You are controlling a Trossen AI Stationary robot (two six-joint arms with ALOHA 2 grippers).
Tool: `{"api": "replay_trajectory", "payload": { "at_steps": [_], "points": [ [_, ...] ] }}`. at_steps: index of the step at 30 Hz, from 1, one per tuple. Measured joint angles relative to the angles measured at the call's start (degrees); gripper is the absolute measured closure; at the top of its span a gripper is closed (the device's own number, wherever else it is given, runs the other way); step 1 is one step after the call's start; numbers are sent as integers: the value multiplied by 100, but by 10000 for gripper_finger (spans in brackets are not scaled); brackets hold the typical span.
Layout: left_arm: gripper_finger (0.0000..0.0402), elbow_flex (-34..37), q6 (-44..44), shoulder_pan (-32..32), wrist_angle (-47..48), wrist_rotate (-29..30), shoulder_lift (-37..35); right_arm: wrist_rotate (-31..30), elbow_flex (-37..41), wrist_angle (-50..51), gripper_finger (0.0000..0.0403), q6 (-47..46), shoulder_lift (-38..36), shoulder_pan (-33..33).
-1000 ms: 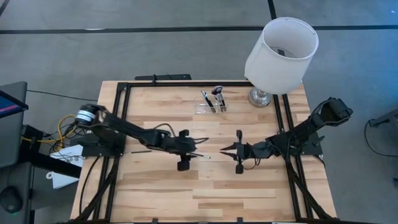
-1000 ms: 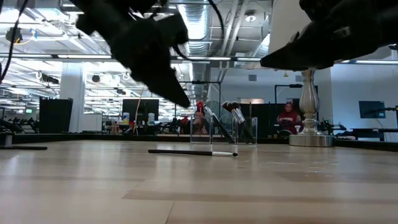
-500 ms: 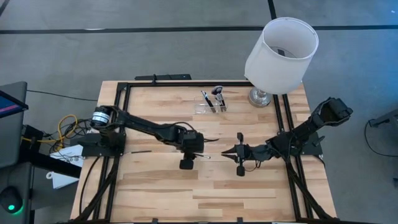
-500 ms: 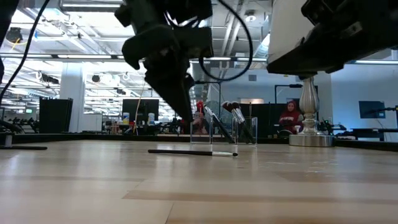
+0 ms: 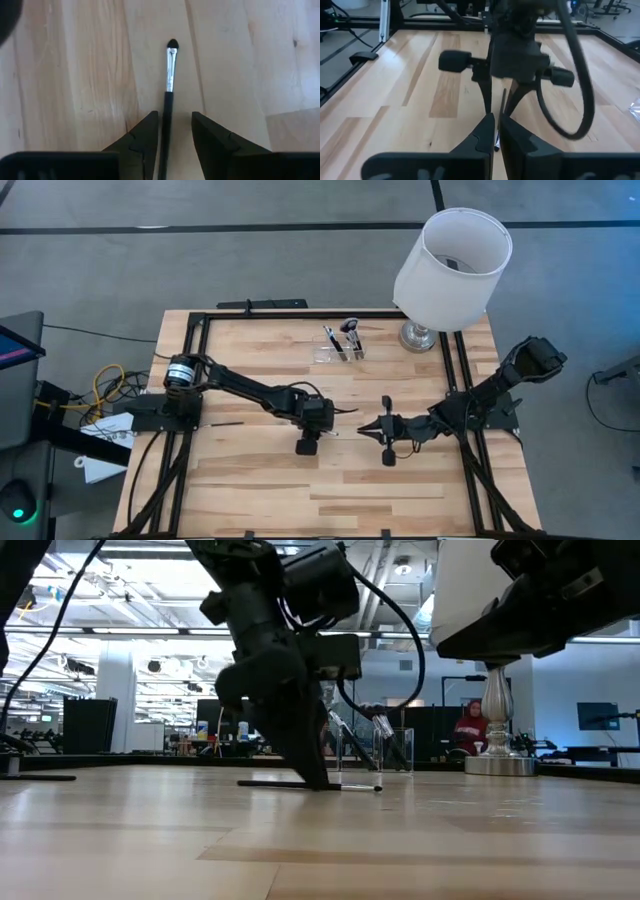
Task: Put items in baskets/containers
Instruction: Put the silver eyeshadow brush into the transparent organizer
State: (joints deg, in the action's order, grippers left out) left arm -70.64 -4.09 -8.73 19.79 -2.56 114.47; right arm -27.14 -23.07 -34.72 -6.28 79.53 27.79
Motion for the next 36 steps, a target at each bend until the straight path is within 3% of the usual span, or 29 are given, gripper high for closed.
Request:
{"api": "replay_trajectory", "payload": {
  "at_steps": [10, 17, 28, 32, 36],
  "points": [
    [314, -17, 161, -17, -43, 223, 262, 2, 0, 50, 387, -34, 2, -4],
    [389, -8, 332, -59, -63, 458, 272, 2, 0, 54, 390, -31, 2, -4],
    [391, 63, 349, -187, 70, 894, -263, 7, 0, 99, 390, -27, 2, -4],
    [392, 457, 295, -361, -681, 1004, -991, 13, 0, 194, 391, -41, 4, -4],
    [391, 1500, 255, -435, -2219, 974, -1792, 13, 0, 213, 391, -82, 4, -4]
  ]
}}
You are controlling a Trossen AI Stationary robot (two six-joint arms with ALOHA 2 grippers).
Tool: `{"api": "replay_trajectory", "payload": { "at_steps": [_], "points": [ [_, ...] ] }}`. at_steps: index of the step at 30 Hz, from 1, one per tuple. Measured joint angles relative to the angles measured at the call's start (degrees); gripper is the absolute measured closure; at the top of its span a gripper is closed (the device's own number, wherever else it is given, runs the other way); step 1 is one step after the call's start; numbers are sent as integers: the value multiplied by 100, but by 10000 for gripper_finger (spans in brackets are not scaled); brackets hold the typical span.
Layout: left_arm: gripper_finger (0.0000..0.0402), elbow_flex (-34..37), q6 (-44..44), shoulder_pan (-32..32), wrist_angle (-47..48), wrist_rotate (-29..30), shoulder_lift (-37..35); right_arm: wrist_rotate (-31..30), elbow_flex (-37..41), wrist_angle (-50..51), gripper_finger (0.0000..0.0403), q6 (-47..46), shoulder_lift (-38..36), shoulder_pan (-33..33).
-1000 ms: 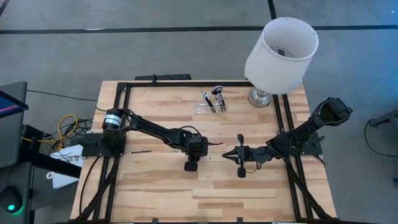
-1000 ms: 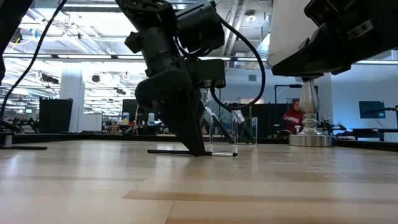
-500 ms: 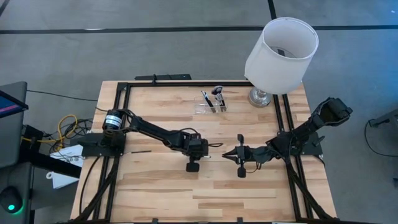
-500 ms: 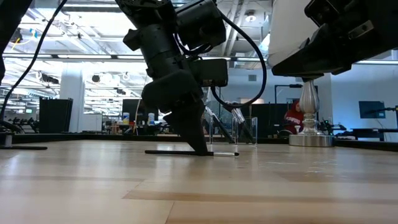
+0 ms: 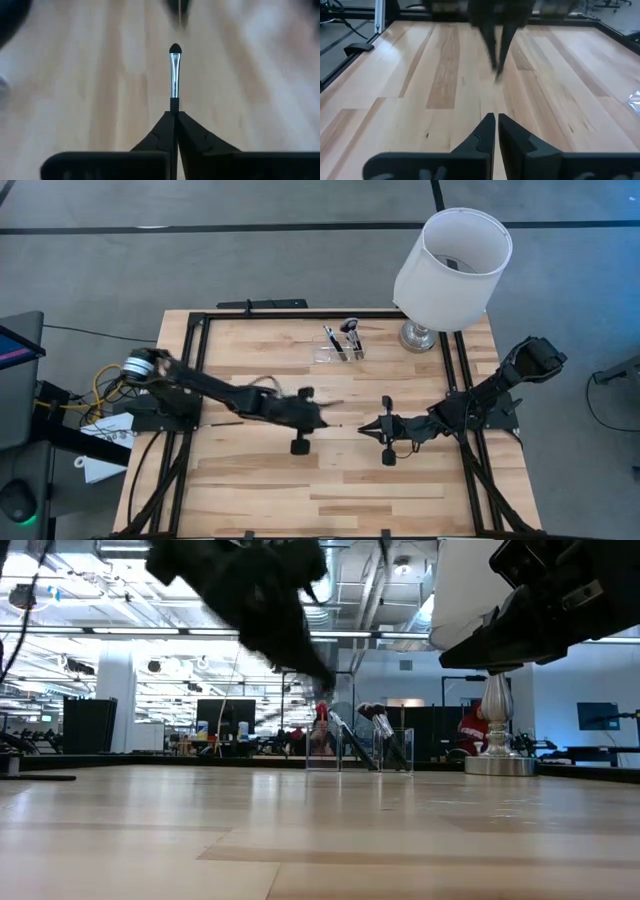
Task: Put items in baskets/containers
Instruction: Put the silver eyeshadow brush into the transparent organizer
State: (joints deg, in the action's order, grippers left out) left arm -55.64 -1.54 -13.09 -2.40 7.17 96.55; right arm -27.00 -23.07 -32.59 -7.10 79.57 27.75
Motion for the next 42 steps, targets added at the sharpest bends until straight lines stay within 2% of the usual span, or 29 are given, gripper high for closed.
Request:
{"api": "replay_trajectory", "payload": {
  "at_steps": [4, 9, 13, 17, 20, 22, 29, 36, 42],
  "points": [
    [391, 1262, -134, 15, -2230, -114, -791, 0, 0, -248, 391, 34, 13, -57],
    [388, 2715, -402, 32, -5315, -338, -1304, 12, 1, -1533, 391, 415, 411, -292],
    [388, 3389, -117, 27, -6671, -503, -1326, 461, -11, -2759, 383, 888, 1034, -522],
    [391, 3499, -7, 27, -6755, -550, -1299, 818, -189, -3721, 362, 1392, 1429, -705],
    [389, 3467, 40, 14, -6830, -550, -1239, 905, -451, -4020, 342, 1685, 1540, -863],
    [390, 3466, 47, -21, -6865, -550, -1239, 933, -673, -3984, 327, 1797, 1534, -981],
    [390, 3456, 30, -181, -6978, -552, -1247, 1733, -1516, -3909, 269, 1760, 1874, -1235],
    [390, 3456, 33, -177, -6966, -550, -1247, 1804, -2169, -3864, 212, 1810, 2545, -1175],
    [390, 3456, 34, -177, -6965, -548, -1247, 1764, -2445, -3855, 189, 1818, 2761, -1193]
  ]
}}
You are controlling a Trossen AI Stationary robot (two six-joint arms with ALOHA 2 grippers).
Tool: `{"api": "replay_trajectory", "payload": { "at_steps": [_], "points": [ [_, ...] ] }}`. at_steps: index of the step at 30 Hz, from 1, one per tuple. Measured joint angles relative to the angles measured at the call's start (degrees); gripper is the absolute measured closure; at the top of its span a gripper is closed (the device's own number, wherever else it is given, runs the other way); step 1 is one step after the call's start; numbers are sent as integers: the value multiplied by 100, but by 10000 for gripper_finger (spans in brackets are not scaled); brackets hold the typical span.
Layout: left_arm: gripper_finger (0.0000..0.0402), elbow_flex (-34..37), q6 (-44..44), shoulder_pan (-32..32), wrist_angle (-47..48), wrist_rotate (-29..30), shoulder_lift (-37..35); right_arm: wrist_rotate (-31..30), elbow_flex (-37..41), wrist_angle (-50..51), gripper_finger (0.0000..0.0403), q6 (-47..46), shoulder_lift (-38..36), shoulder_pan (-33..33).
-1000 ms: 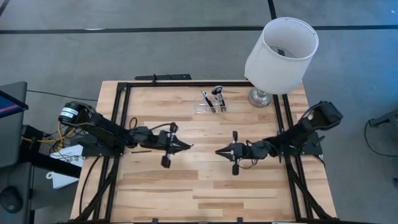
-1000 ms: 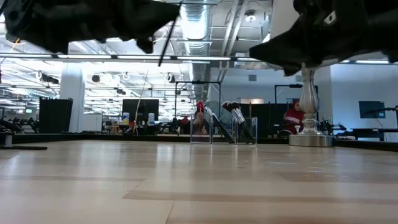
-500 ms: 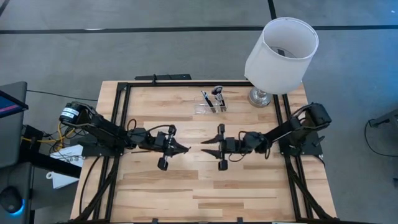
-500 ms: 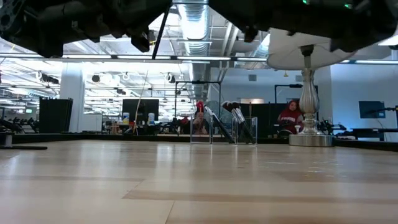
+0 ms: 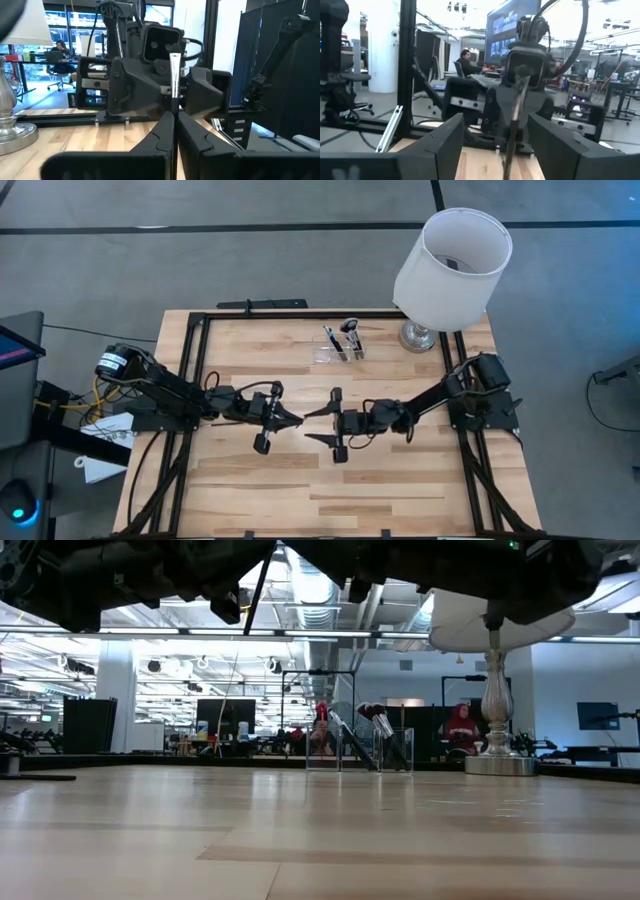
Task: Put items in baskets/containers
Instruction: Put the silver eyeshadow brush into the transparent organizer
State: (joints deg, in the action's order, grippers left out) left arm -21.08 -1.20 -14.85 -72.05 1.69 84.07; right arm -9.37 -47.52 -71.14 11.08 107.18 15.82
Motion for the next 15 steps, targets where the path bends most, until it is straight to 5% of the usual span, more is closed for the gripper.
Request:
{"api": "replay_trajectory", "payload": {
  "at_steps": [15],
  "points": [
    [390, 0, 16, 0, 49, -1, 0, 21, -223, -84, 222, -59, 0, -221]
  ]
}}
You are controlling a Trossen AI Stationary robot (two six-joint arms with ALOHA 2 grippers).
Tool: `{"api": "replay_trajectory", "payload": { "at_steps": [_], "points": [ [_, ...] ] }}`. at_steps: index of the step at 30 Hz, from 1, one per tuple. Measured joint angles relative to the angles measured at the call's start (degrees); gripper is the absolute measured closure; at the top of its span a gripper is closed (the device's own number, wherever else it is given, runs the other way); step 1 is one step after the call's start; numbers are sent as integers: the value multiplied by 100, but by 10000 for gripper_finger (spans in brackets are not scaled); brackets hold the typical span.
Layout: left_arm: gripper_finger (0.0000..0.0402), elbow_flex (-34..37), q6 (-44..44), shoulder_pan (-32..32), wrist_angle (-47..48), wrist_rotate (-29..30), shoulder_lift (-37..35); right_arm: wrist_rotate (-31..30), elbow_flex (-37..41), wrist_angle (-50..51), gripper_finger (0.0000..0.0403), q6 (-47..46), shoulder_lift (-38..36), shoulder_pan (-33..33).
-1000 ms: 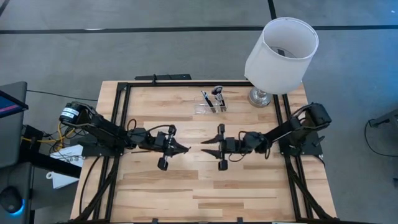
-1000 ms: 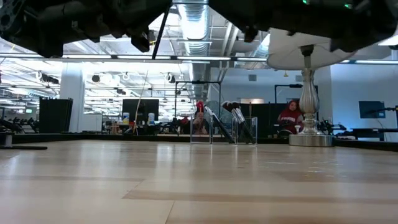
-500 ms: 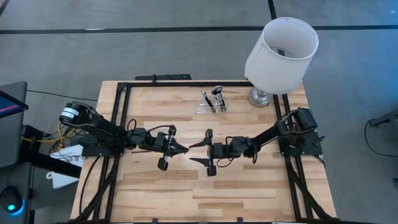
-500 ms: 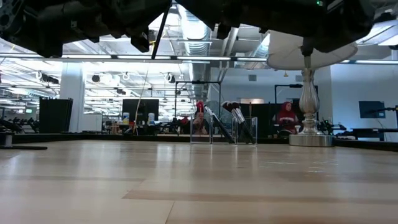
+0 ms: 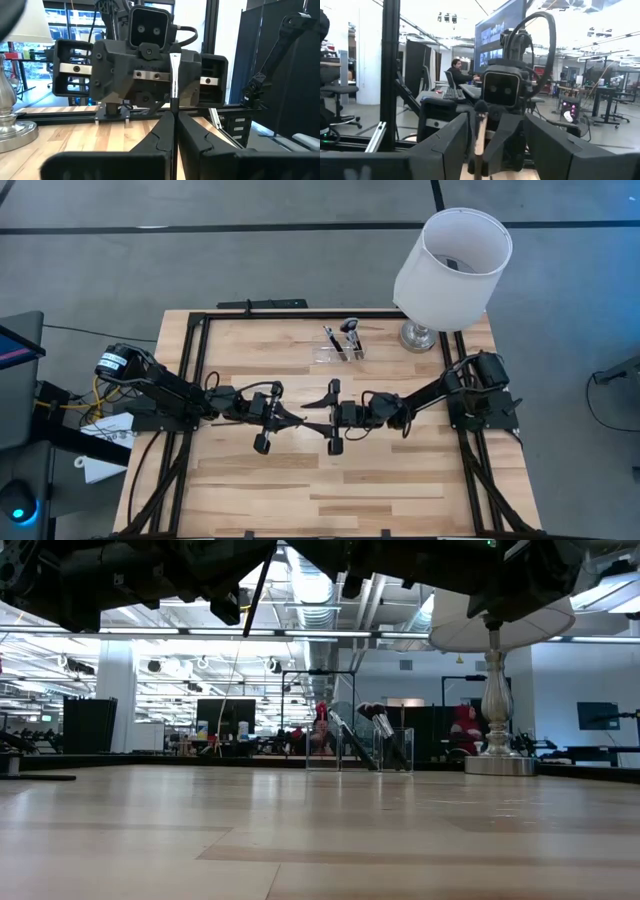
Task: Put items in baskets/containers
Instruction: Put the silver eyeshadow brush into the transparent organizer
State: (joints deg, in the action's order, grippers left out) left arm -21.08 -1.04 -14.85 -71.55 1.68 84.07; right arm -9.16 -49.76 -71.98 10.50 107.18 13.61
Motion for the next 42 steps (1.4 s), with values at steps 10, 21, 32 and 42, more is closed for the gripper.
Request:
{"api": "replay_trajectory", "payload": {
  "at_steps": [10, 21, 32, 42],
  "points": [
    [390, -2, 1, 0, 15, 1, 0, 31, -2, 186, 262, -299, -2, -25],
    [389, -2, 2, 0, 18, 20, 0, 37, -2, 181, 324, -301, -2, -27],
    [380, -5, 27, 0, 371, 21, -7, 45, 0, 486, 389, -162, -2, -22],
    [305, 20, 338, 3, 756, 231, -31, -352, 2, 946, 397, 57, -2, -49]
  ]
}}
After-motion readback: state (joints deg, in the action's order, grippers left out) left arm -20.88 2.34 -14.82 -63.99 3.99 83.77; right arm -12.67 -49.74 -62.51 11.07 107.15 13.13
